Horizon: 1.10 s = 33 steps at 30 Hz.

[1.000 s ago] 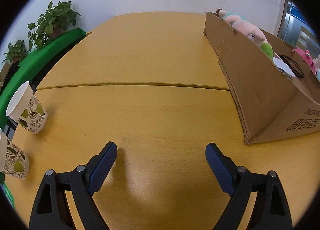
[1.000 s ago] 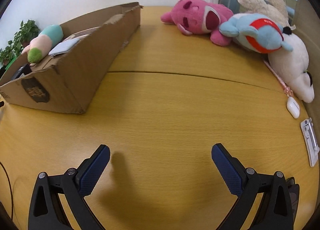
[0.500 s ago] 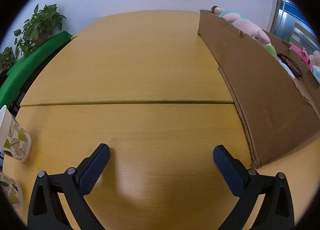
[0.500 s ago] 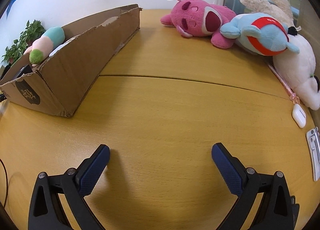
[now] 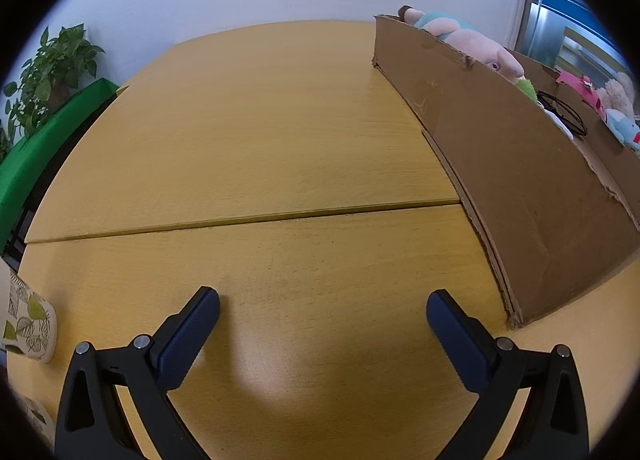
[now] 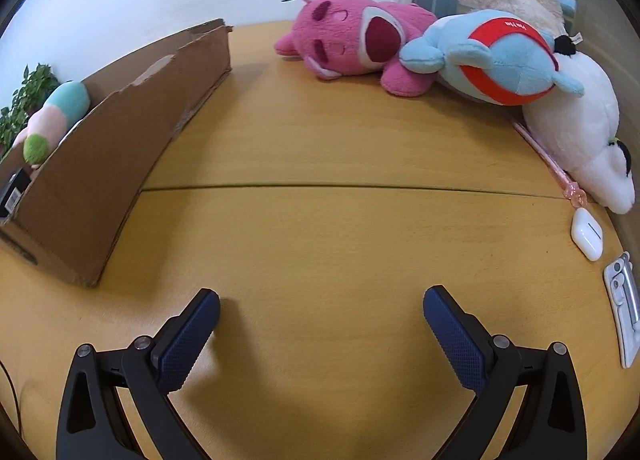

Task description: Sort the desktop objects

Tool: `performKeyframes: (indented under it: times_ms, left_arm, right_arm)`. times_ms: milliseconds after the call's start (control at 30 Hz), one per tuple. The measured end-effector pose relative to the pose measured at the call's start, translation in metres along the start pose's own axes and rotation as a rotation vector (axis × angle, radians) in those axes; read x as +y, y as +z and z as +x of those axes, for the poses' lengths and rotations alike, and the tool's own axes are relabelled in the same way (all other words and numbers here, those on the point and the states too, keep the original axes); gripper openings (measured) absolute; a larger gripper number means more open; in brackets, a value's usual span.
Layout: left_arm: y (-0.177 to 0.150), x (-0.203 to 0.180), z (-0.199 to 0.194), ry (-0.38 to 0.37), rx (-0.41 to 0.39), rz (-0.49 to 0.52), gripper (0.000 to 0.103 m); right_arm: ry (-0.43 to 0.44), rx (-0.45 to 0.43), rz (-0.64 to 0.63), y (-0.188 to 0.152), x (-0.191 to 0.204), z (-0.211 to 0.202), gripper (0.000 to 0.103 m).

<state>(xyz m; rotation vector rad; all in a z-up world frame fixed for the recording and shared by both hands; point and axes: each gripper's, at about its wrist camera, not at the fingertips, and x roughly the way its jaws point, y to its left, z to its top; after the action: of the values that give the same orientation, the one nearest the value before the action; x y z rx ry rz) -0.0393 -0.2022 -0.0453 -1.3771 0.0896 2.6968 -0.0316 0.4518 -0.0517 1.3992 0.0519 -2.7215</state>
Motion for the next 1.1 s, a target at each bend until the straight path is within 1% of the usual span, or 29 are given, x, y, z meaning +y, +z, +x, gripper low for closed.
performKeyframes:
  times_ms: [67, 167, 467, 567, 1100]
  left_arm:
    - [0.002, 0.002, 0.002, -0.011, 0.0, 0.014, 0.103]
    - [0.006, 0.005, 0.004, 0.006, 0.0, -0.008, 0.103]
    - [0.015, 0.013, 0.011, 0.099, -0.002, -0.141, 0.103]
    - [0.014, 0.01, 0.011, 0.124, -0.003, -0.169, 0.103]
    - [0.013, 0.011, 0.01, 0.128, -0.004, -0.177, 0.103]
  right_arm:
    - [-0.006, 0.0, 0.01, 0.006, -0.004, 0.004, 0.103]
    - [-0.018, 0.001, 0.025, 0.016, -0.009, 0.011, 0.103]
    - [-0.015, -0.001, 0.02, 0.021, -0.015, 0.015, 0.103]
    - [-0.015, -0.001, 0.019, 0.021, -0.015, 0.015, 0.103]
    - [-0.015, -0.001, 0.018, 0.021, -0.016, 0.014, 0.103]
